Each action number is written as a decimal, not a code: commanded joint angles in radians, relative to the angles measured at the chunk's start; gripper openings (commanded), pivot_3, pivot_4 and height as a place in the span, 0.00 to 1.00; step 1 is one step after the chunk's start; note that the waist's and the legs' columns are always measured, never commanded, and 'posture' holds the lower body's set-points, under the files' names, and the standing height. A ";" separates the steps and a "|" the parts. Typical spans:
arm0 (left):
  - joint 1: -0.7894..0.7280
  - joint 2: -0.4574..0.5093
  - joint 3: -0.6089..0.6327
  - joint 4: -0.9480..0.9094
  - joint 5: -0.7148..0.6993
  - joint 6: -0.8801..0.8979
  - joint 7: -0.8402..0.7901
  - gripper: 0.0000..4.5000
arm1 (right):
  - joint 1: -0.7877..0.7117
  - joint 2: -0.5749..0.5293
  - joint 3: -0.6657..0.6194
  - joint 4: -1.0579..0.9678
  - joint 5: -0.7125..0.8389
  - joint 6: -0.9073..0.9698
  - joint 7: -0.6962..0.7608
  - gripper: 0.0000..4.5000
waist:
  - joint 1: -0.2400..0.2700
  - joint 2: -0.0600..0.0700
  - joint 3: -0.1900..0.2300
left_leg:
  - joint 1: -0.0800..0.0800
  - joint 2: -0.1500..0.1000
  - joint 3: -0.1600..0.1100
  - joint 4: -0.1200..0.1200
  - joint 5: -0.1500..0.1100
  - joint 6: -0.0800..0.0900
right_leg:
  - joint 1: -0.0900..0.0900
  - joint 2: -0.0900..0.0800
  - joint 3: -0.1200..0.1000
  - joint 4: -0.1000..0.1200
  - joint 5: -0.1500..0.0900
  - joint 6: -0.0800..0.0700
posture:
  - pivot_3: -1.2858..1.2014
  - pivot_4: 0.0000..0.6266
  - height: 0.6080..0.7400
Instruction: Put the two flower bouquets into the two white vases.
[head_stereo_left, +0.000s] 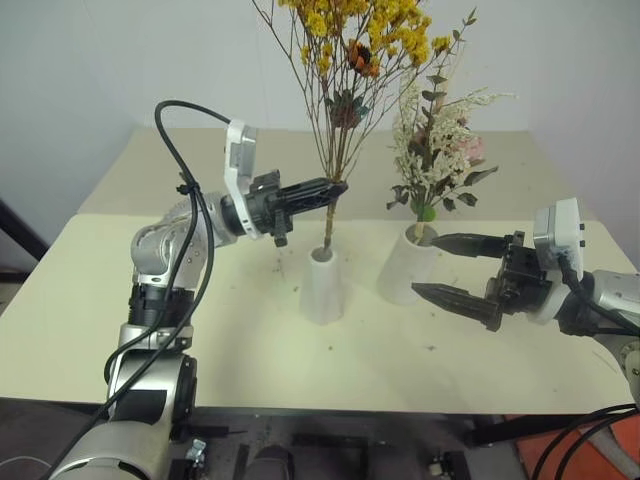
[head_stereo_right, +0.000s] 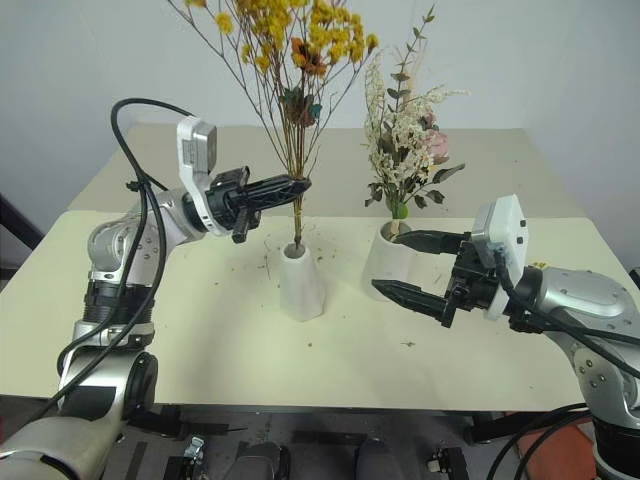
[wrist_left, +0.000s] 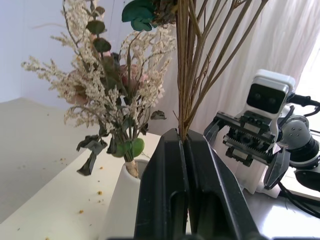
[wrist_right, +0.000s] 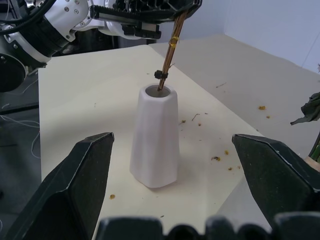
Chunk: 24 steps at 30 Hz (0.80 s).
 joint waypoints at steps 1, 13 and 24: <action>0.001 0.006 -0.002 -0.013 0.009 -0.032 -0.013 0.01 | 0.004 0.002 -0.046 -0.031 0.021 -0.027 -0.006 1.00 | 0.000 0.000 0.000 | 0.000 0.000 0.000 0.000 0.000 0.000 | 0.000 0.000 0.000 0.000 0.000 0.000 | 0.52 0.24 1.00; 0.039 0.006 -0.020 -0.010 0.048 -0.070 -0.021 0.01 | 0.011 -0.004 -0.051 -0.041 0.035 -0.023 -0.016 1.00 | 0.000 0.000 0.000 | 0.000 0.000 0.000 0.000 0.000 0.000 | 0.000 0.000 0.000 0.000 0.000 0.000 | 0.52 0.24 1.00; 0.080 0.000 -0.022 -0.022 0.057 -0.090 -0.021 0.01 | 0.010 -0.004 -0.051 -0.041 0.037 -0.023 -0.017 1.00 | 0.000 0.000 0.000 | 0.000 0.000 0.000 0.000 0.000 0.000 | 0.000 0.000 0.000 0.000 0.000 0.000 | 0.52 0.24 1.00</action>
